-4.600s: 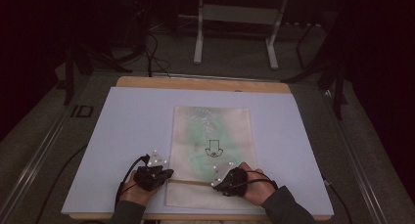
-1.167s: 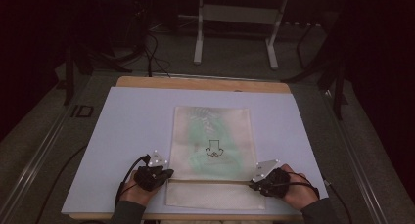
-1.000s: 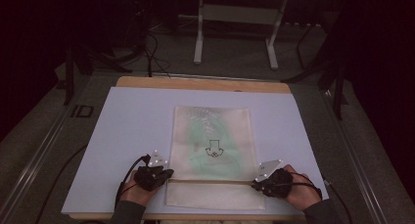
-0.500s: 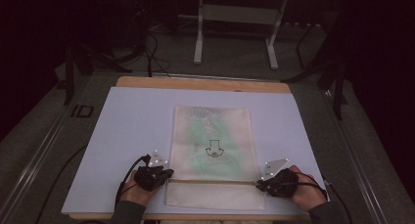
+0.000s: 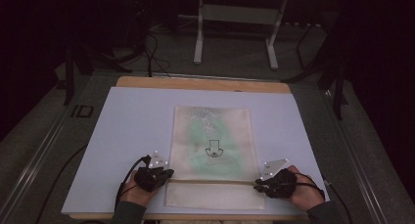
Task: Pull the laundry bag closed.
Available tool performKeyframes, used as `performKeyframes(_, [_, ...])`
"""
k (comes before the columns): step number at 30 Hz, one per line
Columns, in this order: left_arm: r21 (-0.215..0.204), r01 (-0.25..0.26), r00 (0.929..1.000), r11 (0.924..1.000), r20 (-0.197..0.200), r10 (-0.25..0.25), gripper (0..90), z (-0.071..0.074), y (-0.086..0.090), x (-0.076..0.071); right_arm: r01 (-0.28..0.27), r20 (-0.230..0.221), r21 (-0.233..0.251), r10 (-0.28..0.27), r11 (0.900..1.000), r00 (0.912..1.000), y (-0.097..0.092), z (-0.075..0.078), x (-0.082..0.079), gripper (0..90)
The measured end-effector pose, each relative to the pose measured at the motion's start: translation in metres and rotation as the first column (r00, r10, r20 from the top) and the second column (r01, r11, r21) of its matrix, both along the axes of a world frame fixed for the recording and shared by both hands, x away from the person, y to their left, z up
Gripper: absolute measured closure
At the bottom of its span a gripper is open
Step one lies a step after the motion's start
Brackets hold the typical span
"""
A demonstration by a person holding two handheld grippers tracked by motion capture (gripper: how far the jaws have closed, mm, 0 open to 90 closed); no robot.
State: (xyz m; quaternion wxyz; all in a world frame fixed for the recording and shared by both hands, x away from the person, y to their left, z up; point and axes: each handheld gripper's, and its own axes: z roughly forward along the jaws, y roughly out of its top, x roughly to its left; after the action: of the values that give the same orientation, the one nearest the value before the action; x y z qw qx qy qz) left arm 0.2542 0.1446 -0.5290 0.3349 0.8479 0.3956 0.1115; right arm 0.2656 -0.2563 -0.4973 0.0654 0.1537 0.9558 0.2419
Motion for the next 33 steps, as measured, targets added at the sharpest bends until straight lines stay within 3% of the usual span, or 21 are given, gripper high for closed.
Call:
performKeyframes(6, [0.011, 0.004, 0.9999, 0.9999, 0.012, -0.004, 86.4, 0.0, -0.002, -0.002, 0.001, 0.016, 0.014, -0.001, 0.9999, 0.9999, 0.003, -0.001, 0.001, 68.0])
performKeyframes(15, [0.024, 0.014, 0.9994, 0.9996, 0.03, -0.015, 85.6, 0.001, -0.003, -0.003, 0.039, 0.044, 0.08, -0.043, 0.996, 0.9981, -0.001, 0.005, 0.002, 61.6])
performKeyframes(21, [0.018, 0.011, 0.9993, 0.9998, 0.035, -0.012, 85.6, 0.003, -0.001, -0.003, 0.075, 0.066, 0.123, -0.083, 0.9896, 0.9943, -0.005, 0.009, 0.005, 58.1])
performKeyframes(33, [-0.008, -0.026, 0.9983, 0.9996, 0.053, 0.026, 85.5, 0.005, 0.005, -0.003, 0.128, 0.078, 0.15, -0.14, 0.9804, 0.9871, -0.016, 0.011, 0.008, 55.7])
